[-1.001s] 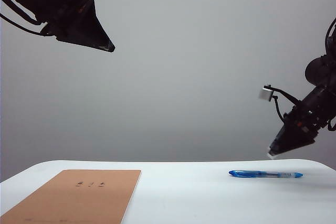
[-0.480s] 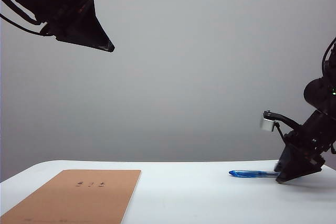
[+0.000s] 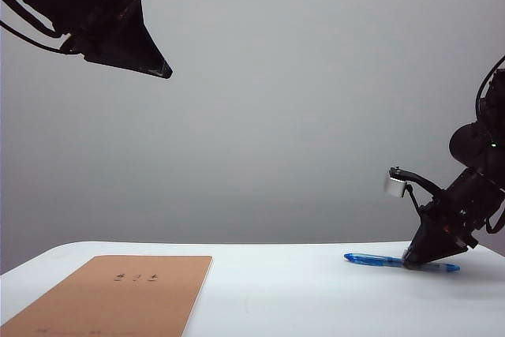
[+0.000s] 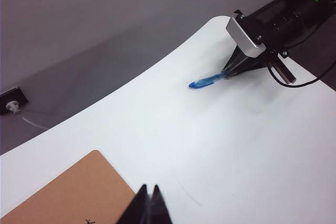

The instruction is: Pick up a pen on the table and place it on the notebook.

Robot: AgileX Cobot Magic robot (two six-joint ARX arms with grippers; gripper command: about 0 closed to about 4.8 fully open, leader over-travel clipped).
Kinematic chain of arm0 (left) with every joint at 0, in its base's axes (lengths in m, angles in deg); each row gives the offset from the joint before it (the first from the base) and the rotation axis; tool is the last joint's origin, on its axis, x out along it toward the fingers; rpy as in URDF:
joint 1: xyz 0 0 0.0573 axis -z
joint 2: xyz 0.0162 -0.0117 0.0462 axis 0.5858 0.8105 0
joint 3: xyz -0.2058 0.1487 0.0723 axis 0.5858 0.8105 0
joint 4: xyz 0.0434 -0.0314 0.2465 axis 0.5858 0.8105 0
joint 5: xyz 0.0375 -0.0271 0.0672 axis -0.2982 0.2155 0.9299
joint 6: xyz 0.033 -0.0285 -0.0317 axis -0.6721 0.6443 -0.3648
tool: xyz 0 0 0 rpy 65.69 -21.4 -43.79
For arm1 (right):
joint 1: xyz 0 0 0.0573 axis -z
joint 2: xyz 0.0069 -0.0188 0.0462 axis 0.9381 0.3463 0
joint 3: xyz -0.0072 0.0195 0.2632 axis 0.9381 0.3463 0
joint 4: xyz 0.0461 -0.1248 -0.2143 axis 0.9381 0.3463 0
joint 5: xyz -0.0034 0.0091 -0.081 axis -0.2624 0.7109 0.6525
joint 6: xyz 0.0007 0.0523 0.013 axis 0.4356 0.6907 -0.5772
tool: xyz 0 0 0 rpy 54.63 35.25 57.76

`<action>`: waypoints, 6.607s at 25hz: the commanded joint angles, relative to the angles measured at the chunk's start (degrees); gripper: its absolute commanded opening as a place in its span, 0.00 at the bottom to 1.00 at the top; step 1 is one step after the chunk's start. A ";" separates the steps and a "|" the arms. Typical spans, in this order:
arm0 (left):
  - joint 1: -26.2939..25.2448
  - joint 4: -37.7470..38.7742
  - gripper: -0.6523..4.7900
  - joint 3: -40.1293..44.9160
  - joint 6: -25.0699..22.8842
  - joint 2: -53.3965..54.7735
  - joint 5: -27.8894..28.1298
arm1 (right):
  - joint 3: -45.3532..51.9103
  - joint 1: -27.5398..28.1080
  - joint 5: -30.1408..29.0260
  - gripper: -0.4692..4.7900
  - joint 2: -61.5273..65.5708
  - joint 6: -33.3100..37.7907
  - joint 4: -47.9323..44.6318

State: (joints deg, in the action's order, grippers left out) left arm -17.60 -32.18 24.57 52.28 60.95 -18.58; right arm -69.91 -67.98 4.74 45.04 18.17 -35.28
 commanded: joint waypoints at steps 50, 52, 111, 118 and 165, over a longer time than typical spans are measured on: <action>-0.37 37.75 0.11 -0.22 -4.52 -25.35 30.03 | -15.30 -44.26 9.20 0.09 8.92 52.48 -13.22; -0.37 37.83 0.11 -0.22 -4.52 -25.35 29.99 | -15.30 -44.11 8.90 0.09 9.35 52.50 -13.00; -0.42 13.55 0.11 29.31 9.88 -76.76 42.66 | 69.88 -18.40 33.31 0.08 -123.86 78.14 -24.59; -0.42 8.15 0.11 34.47 16.31 -76.72 42.69 | 76.78 -18.29 36.02 0.08 -130.42 80.21 -21.44; -28.85 -10.93 0.11 54.95 21.07 -76.78 10.97 | 83.38 -10.43 33.27 0.08 -130.40 74.64 -22.64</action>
State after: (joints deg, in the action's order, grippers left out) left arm -46.03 -42.59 79.80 72.47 -15.84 -7.23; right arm 13.13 -78.36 37.77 -85.42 92.64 -57.62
